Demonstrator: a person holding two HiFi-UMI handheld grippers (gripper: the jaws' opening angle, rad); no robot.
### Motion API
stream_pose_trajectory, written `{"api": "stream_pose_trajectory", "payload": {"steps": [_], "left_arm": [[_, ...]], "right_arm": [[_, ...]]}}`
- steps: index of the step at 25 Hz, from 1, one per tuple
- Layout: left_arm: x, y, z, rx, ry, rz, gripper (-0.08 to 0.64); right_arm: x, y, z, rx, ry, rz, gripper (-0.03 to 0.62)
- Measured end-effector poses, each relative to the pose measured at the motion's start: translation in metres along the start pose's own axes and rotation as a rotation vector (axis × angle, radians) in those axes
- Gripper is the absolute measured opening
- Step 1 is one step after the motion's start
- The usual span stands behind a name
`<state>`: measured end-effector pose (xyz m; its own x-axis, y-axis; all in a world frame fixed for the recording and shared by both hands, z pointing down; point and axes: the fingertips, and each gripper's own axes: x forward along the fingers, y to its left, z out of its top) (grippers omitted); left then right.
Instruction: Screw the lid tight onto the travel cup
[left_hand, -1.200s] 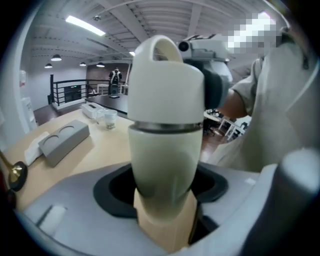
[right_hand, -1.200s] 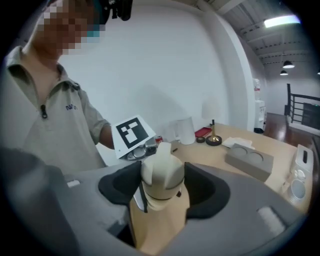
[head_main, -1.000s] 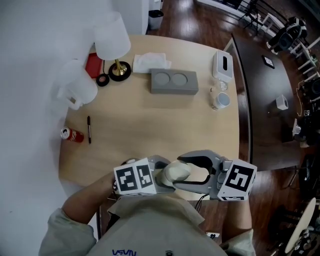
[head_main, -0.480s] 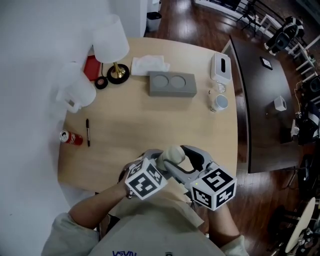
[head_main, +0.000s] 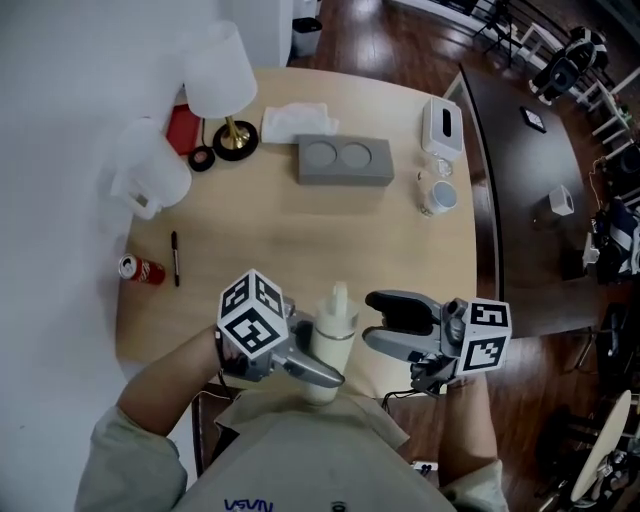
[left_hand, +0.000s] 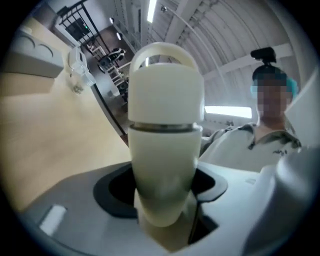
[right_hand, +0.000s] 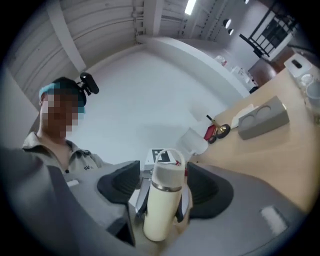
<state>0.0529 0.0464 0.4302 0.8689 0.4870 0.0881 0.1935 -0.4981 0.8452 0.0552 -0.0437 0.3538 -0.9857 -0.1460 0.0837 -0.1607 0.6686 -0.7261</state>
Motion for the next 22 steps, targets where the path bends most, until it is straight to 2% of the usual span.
{"api": "stream_pose_trajectory", "payload": {"steps": [6, 11, 16, 22], "left_arm": [[0.006, -0.007, -0.003, 0.004, 0.111, -0.076, 0.316], [0.013, -0.007, -0.001, 0.012, 0.160, -0.091, 0.316], [0.013, -0.002, 0.001, -0.004, 0.119, -0.070, 0.318], [0.012, 0.008, 0.000, -0.036, 0.070, -0.019, 0.316]], "right_arm": [[0.006, -0.011, -0.009, 0.091, -0.007, 0.139, 0.311], [0.013, -0.005, -0.006, 0.071, -0.009, 0.232, 0.313], [0.015, -0.009, -0.011, -0.012, -0.013, 0.142, 0.282], [0.014, -0.020, -0.014, 0.032, -0.061, 0.050, 0.268]]}}
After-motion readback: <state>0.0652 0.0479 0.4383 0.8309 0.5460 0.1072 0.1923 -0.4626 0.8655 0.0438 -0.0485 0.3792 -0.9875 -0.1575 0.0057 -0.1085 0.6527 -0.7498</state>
